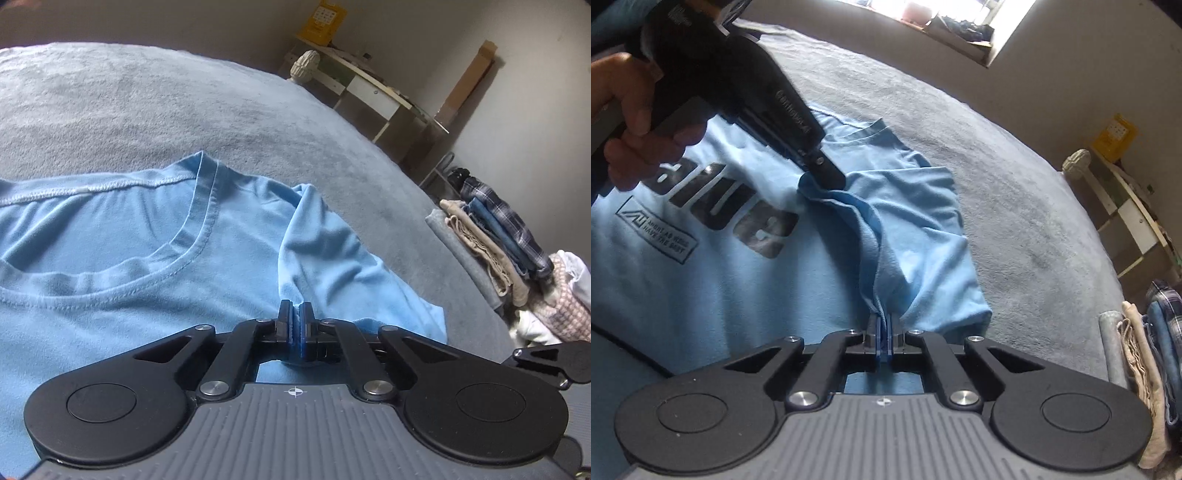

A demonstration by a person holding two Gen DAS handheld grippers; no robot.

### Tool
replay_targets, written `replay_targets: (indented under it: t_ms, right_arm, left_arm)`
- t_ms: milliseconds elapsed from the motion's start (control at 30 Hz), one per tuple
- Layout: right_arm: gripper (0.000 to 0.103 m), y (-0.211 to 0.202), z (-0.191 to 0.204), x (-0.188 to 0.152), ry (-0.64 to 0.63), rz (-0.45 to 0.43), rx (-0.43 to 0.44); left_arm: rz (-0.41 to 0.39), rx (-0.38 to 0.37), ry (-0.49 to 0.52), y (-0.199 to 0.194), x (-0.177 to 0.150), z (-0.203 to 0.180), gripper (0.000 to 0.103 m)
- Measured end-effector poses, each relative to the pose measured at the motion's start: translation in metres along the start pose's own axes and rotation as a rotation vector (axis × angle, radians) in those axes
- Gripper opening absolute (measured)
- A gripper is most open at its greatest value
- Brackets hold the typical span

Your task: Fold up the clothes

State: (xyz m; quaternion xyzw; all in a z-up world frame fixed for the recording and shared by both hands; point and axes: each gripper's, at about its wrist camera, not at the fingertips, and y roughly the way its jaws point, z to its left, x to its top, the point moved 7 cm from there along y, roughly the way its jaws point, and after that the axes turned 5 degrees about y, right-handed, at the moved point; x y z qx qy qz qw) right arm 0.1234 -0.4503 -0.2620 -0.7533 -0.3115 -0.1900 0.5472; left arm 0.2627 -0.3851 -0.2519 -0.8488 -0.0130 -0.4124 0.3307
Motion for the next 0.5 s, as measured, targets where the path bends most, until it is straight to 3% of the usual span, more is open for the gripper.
replay_targets:
  t_ms: [100, 233, 400, 500]
  right_arm:
    - [0.002, -0.016, -0.021, 0.01, 0.069, -0.05, -0.051]
    - [0.002, -0.035, -0.029, 0.016, 0.128, -0.11, -0.008]
    - [0.007, -0.012, 0.005, -0.009, 0.075, 0.02, 0.149]
    - [0.019, -0.012, 0.0, -0.014, 0.171, 0.031, 0.185]
  left_arm:
    - [-0.074, -0.032, 0.004, -0.009, 0.017, -0.005, 0.0]
    - [-0.106, -0.011, 0.036, -0.017, 0.022, -0.003, 0.001]
    - [-0.102, 0.055, 0.08, -0.021, 0.017, 0.004, 0.007]
    - [-0.099, 0.094, 0.106, -0.024, 0.014, 0.009, 0.021]
